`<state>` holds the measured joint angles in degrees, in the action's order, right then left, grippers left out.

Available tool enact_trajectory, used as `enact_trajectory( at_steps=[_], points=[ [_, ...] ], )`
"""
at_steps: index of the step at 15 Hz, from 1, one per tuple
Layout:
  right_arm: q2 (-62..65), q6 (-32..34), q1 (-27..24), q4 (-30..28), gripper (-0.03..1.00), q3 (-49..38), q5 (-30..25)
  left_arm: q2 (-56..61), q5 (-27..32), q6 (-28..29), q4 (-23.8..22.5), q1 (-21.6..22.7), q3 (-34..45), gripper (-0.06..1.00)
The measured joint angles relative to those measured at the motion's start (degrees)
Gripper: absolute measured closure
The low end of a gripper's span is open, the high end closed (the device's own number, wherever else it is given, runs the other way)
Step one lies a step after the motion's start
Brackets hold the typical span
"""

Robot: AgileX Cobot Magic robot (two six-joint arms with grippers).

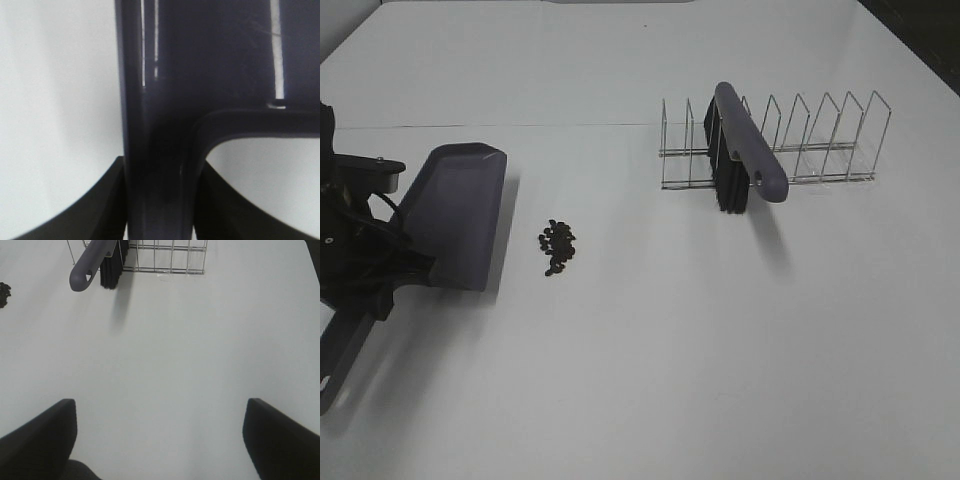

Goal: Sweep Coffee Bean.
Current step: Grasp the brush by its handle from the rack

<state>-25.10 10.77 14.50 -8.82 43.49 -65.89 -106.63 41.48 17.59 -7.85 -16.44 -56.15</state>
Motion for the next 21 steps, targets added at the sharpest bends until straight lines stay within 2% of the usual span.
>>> enact_trajectory(
  at_steps=[7,9,12,20,21],
  points=[
    [-21.2,0.0,0.0,0.0,0.2,16.3,-0.4,0.3,4.0,-0.1,0.3,0.0,0.0,0.61],
    [-28.0,0.0,0.0,0.0,0.2,22.6,-3.2,0.3,3.8,-0.1,0.3,0.0,0.0,0.61],
    [-41.1,0.0,0.0,0.0,0.2,34.4,-4.0,0.3,3.0,-0.1,0.3,0.0,0.0,0.61],
    [-62.3,0.0,0.0,0.1,0.2,47.3,-4.1,0.3,3.0,-0.1,0.3,0.0,0.0,0.61],
    [-68.4,0.0,0.0,1.5,0.2,51.5,-4.1,0.3,2.5,-0.1,0.3,0.0,0.0,0.61]
  ],
)
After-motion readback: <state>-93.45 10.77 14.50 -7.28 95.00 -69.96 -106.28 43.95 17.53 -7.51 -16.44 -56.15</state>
